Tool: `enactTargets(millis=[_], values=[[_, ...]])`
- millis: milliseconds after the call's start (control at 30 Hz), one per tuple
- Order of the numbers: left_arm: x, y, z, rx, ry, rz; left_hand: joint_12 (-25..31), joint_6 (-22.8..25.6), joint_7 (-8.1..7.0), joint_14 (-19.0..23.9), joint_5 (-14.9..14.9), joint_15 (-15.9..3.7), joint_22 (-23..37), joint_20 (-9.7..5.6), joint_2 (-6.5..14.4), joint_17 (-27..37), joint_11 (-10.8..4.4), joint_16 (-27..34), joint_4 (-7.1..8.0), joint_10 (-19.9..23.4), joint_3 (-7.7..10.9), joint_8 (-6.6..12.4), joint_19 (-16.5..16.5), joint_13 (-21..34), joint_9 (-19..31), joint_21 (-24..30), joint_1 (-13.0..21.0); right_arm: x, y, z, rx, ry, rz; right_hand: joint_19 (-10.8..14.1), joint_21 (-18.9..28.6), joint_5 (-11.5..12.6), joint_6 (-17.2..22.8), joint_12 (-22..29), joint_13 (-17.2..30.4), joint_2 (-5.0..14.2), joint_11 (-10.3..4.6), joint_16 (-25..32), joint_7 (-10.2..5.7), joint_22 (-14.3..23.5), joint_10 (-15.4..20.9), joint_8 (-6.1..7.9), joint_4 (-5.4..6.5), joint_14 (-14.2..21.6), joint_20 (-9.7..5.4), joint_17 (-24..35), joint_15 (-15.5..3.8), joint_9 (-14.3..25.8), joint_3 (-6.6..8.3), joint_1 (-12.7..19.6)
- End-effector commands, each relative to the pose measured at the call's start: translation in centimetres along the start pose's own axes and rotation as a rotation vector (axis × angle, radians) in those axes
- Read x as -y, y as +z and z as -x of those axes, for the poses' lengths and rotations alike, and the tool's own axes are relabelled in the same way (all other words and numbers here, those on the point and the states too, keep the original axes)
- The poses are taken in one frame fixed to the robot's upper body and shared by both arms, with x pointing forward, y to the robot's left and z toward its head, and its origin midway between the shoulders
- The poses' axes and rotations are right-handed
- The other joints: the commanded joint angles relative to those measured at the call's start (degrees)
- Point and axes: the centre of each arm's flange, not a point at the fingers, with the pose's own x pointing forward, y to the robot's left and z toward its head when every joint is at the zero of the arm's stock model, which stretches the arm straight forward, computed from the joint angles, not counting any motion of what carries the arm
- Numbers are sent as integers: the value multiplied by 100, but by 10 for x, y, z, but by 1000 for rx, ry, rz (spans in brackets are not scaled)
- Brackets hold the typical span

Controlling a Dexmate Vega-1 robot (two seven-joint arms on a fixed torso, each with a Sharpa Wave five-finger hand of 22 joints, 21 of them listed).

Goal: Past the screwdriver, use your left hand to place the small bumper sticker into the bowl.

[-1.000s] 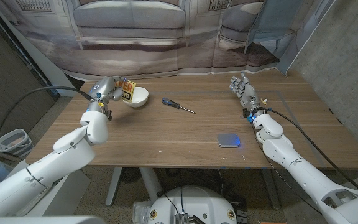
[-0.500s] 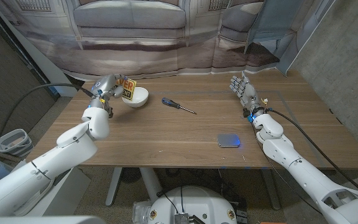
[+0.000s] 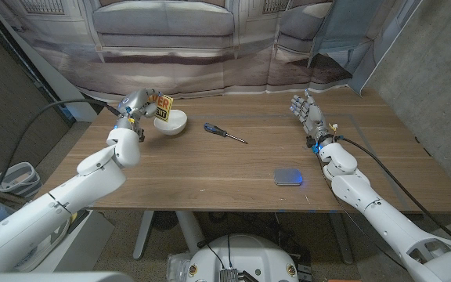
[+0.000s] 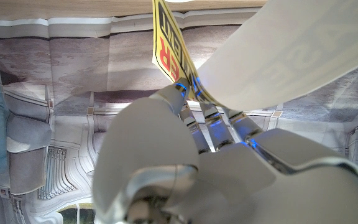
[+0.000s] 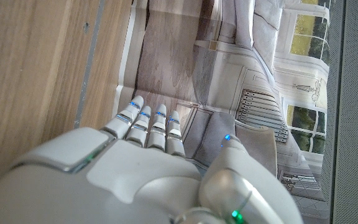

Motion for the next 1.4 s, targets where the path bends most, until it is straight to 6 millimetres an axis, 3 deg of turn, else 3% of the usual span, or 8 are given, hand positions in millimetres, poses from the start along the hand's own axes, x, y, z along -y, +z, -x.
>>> enactTargets(millis=[33,667,1400], values=[[7,-1,-42,-8,10,-7,2,37,-4,59,-18,-664,-5,-225,-44,17,10,-21,11,50,-37,21,-27,27,5,46,-5,-1,-3,-4,-11,-13,11,49,0,-27,13,-5,24,56,-33,6,19,22,31,-8,17,47,-139,28,21,24,-18,13],[22,3,-79,-14,-3,6,-14,73,-11,64,-21,-681,-19,-223,-60,42,25,-36,20,68,-55,16,-65,32,5,116,-33,2,-8,-13,-19,-16,5,45,-3,-28,18,-6,24,58,-23,0,21,22,31,-6,15,35,-135,28,19,24,-23,15],[52,7,-100,-12,-81,-26,-21,151,-36,97,-21,-705,-40,-232,-79,68,13,-48,14,126,-67,25,-108,37,7,212,-44,3,-10,-13,-16,-29,3,45,-4,-29,16,-4,24,62,-22,2,22,22,40,-7,13,44,-139,29,17,24,-27,15]])
